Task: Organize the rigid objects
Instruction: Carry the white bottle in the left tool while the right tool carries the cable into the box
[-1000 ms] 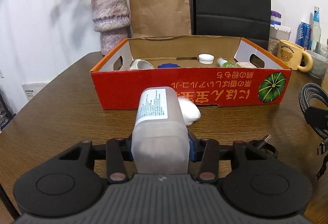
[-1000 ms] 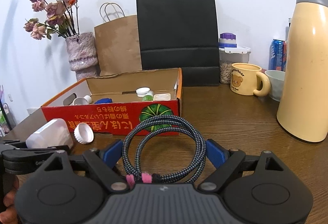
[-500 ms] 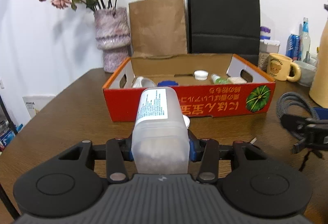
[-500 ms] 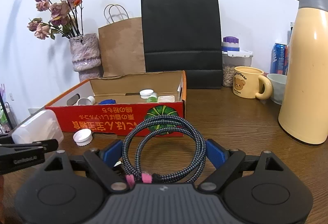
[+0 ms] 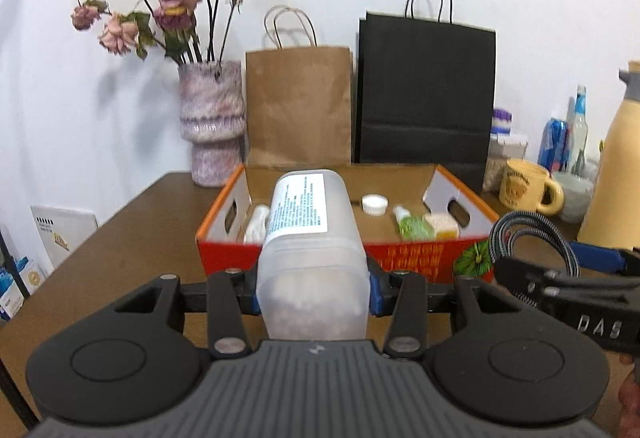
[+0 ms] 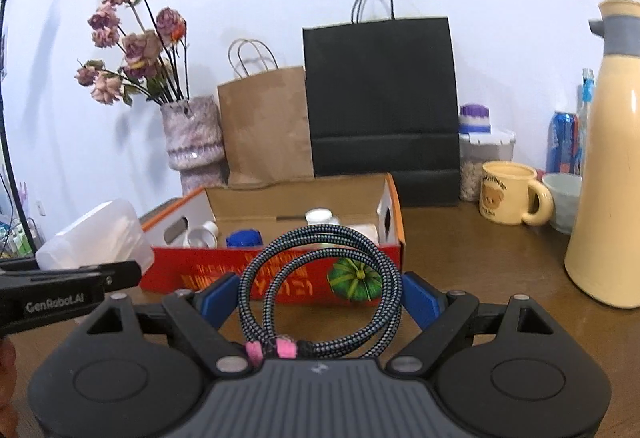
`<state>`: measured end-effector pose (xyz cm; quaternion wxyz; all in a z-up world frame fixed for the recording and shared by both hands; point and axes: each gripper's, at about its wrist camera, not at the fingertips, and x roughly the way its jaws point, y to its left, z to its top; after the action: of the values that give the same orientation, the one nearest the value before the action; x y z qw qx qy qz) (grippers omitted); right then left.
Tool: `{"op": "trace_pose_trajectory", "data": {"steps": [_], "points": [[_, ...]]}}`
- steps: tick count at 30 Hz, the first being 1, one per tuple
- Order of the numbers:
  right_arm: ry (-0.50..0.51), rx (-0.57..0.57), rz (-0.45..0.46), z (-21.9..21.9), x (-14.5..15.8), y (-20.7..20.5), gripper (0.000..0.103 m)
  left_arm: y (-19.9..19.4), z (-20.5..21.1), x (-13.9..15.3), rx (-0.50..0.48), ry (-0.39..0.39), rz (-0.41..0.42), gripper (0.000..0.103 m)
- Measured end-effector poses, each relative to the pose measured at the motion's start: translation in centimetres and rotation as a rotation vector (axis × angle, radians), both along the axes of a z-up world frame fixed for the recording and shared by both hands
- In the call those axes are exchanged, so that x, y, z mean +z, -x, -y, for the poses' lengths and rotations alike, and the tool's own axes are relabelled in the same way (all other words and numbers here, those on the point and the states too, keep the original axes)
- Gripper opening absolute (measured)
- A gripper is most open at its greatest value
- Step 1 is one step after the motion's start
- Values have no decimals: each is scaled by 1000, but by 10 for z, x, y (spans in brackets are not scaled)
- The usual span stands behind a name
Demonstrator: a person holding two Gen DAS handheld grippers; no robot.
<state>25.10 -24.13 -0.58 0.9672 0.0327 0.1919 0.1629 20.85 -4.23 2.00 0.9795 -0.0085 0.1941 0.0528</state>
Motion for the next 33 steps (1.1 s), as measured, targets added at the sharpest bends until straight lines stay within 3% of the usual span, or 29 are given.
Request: {"op": "trace_pose_trajectory", "data": {"steps": [12, 33], "points": [[-18, -12, 63, -24, 31, -31, 86, -37, -12, 29, 27, 58, 68, 46], [-24, -33, 96, -58, 45, -121, 86, -128, -38, 29, 102, 97, 71, 46]]}}
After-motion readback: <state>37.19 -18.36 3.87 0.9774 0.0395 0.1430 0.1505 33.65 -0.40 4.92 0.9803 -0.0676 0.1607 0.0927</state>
